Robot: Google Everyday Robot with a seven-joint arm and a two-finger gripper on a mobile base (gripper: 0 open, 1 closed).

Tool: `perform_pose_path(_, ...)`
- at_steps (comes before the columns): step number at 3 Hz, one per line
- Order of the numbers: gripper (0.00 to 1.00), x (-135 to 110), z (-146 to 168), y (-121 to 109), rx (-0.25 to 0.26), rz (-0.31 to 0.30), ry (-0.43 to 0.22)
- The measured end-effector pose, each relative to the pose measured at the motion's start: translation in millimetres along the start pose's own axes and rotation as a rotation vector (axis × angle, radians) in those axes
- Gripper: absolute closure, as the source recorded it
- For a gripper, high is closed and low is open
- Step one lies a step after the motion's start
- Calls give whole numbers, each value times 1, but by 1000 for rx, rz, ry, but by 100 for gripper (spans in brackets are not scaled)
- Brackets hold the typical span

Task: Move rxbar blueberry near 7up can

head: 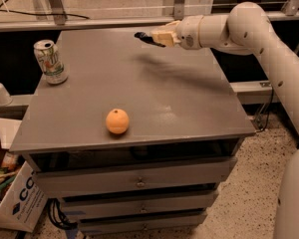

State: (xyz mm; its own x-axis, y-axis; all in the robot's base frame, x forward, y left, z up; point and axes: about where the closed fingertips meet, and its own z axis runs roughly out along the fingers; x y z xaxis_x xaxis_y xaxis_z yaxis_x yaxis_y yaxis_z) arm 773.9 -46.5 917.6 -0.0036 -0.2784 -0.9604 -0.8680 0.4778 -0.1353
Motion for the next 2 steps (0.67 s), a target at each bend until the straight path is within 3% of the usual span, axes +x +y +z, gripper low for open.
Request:
perform_pose_path(1, 100, -3, 5, 4, -18, -3, -14)
perform_pose_path(2, 100, -15, 27, 27, -95, -23, -69)
